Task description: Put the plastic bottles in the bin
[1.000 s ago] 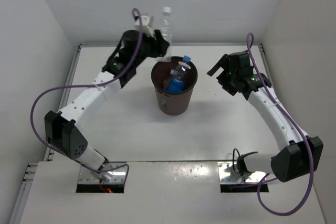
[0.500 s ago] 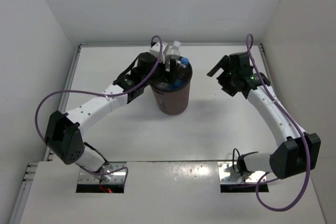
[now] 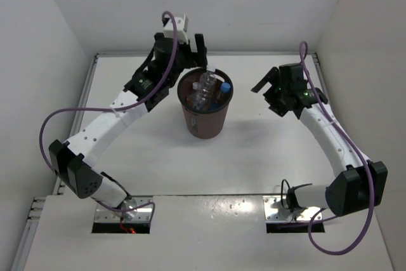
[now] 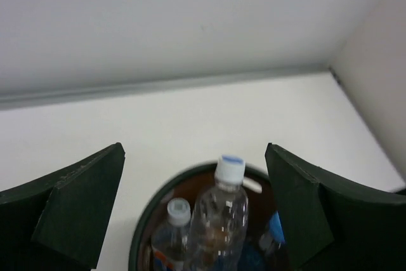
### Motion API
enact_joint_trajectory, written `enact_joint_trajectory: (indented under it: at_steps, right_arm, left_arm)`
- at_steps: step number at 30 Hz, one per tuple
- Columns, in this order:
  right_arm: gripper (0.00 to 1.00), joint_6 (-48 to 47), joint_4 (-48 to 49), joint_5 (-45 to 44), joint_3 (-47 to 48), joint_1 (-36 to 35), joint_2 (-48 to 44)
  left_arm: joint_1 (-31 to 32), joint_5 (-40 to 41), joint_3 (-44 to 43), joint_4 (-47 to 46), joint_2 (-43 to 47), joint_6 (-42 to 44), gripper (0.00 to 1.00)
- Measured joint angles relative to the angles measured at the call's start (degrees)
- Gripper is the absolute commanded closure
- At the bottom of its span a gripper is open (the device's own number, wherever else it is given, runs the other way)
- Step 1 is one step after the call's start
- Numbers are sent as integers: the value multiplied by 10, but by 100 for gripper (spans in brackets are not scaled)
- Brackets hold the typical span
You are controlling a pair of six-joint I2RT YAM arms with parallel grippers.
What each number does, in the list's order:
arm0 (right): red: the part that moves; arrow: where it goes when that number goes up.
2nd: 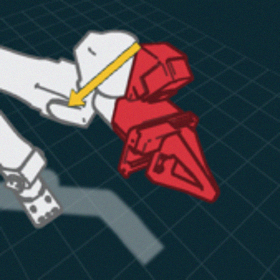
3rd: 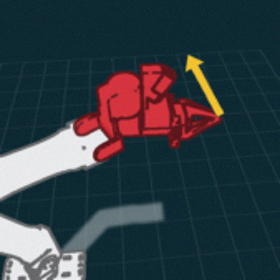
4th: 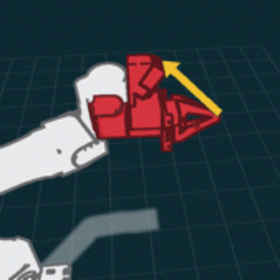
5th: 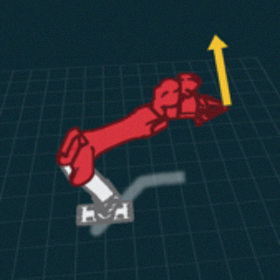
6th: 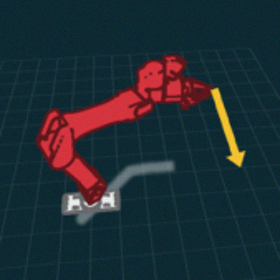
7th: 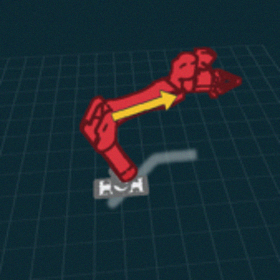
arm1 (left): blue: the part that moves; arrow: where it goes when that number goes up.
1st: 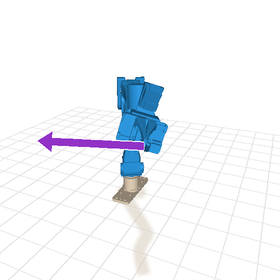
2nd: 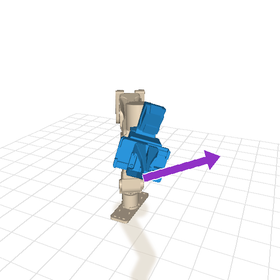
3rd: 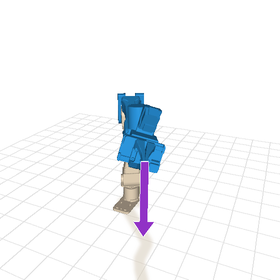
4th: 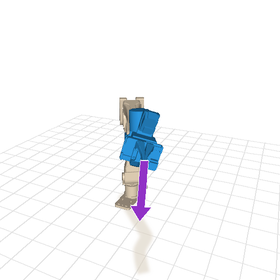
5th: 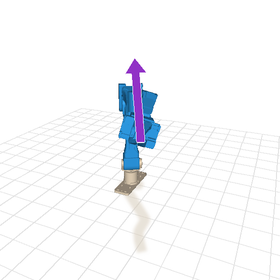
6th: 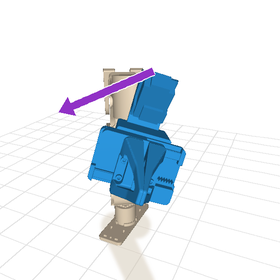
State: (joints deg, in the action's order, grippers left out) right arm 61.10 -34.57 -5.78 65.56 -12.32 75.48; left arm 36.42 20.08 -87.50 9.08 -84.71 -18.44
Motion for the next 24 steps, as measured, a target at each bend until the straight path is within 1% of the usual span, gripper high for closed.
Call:
enact_joint_trajectory:
  at_steps: [3,6,8,10,15,17,20,24]
  right_arm:
    - [0,0,0,0,0,2,0]
    - [0,0,-1,1,0,2,0]
    - [0,-1,-6,2,2,3,2]
    - [0,-9,-26,4,16,6,15]
    - [0,-43,-63,17,73,9,66]
    - [0,-56,-68,30,79,12,71]
    - [0,-70,-68,49,80,13,71]
    - [0,-78,-56,68,75,14,70]
  left_arm:
    - [0,62,-59,3,-13,2,0]
    - [-6,148,-75,18,-18,-32,0]
    - [-26,197,-39,26,-12,-78,0]
    - [-61,233,25,43,-4,-121,0]
    - [-159,275,210,103,0,-181,0]
    - [-182,282,258,118,3,-191,0]
    - [-189,282,303,123,16,-191,0]
    - [-188,272,338,113,49,-186,0]
